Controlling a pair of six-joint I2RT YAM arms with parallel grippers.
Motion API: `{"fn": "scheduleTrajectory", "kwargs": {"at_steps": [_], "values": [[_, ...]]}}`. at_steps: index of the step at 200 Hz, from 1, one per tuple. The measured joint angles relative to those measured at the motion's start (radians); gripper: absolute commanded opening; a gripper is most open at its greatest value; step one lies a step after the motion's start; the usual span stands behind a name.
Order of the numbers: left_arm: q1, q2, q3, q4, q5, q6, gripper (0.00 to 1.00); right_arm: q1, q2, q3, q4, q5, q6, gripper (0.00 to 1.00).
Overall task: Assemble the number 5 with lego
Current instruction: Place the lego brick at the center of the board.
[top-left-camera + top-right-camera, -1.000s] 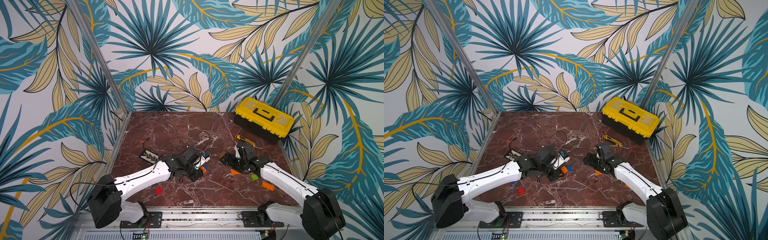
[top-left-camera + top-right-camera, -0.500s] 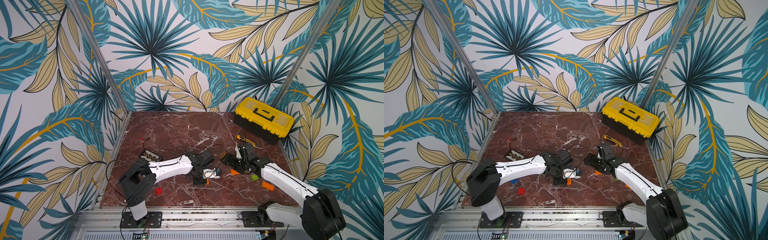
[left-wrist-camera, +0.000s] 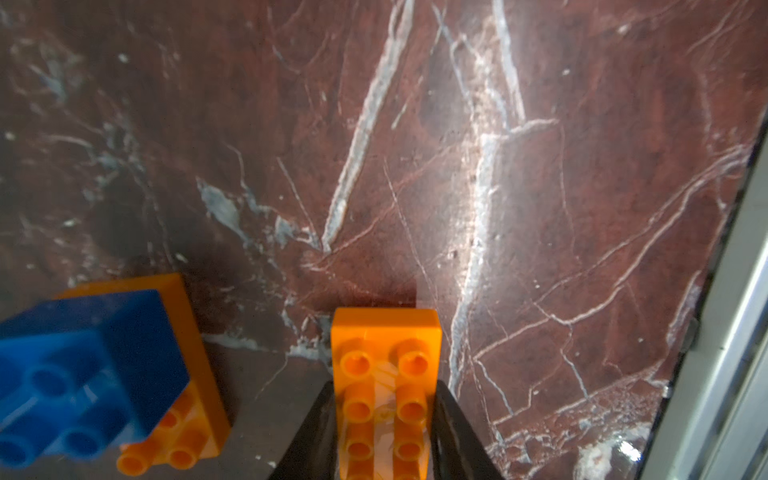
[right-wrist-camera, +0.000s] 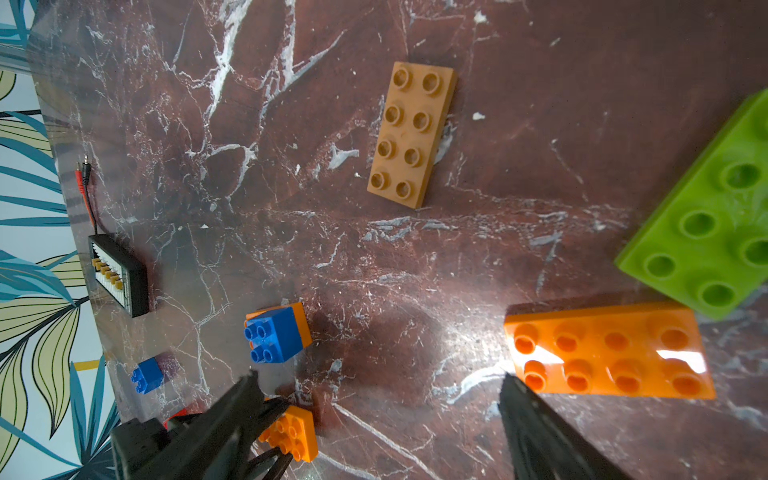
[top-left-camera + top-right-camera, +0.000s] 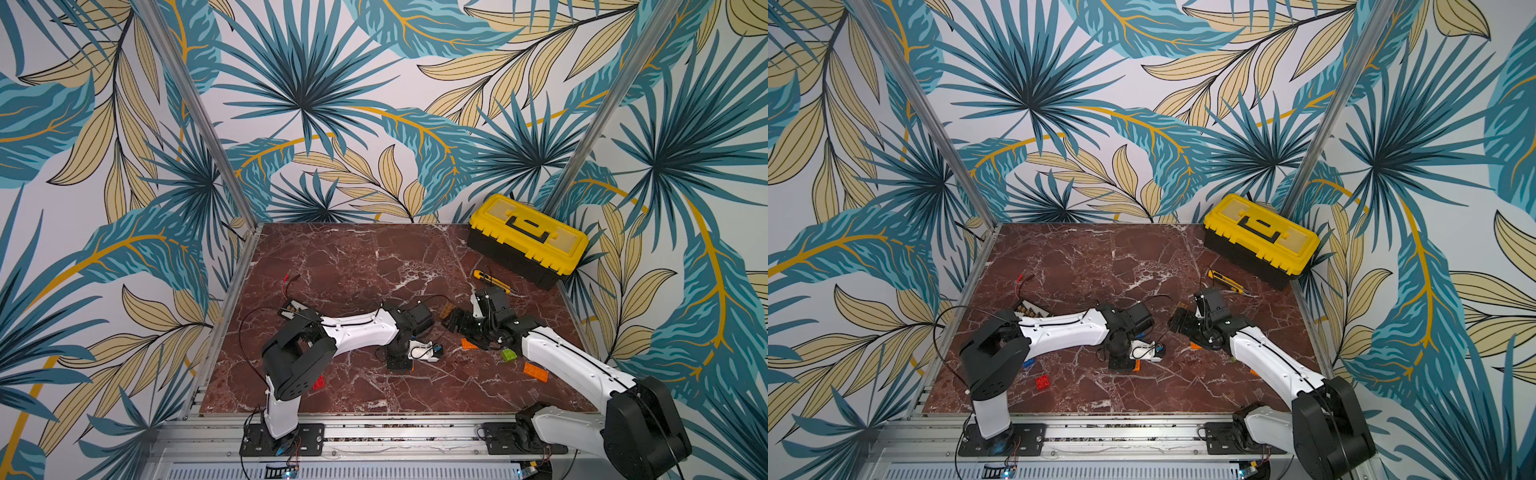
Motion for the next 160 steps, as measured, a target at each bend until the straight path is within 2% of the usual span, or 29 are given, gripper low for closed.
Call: {"fn": "scheduleTrajectory", "kwargs": {"at_steps": [23,41,59,72,87,110,131,160], "values": [[-0.001,0.0,0.0,-0.003,-0.013,-0.001,0.53,0.0,-0.002,0.0,0.0,0.0,0.0,0.92],[-0.003,0.0,0.0,-0.005,-0.017,-0.008,0.54,0.0,-0.009,0.0,0.0,-0.001,0.0,0.92],[-0.005,-0.01,0.0,-0.005,-0.022,-0.03,0.6,0.0,-0.018,0.0,0.0,-0.004,0.0,0.92],[-0.005,-0.051,-0.003,0.006,-0.021,-0.053,0.61,0.0,-0.023,0.002,-0.001,-0.008,0.0,0.92],[0.0,-0.166,-0.032,0.062,-0.022,-0.116,0.62,0.0,-0.023,0.011,-0.003,-0.018,0.0,0.92],[0.041,-0.437,-0.146,0.235,-0.034,-0.31,0.59,0.005,-0.015,0.037,0.0,-0.037,0.0,0.92],[0.121,-0.674,-0.302,0.398,-0.138,-0.56,0.66,0.043,0.021,0.081,0.0,-0.039,0.0,0.93],[0.25,-0.865,-0.466,0.413,-0.273,-0.918,0.7,0.161,0.094,0.169,-0.003,-0.008,-0.022,0.96]]}}
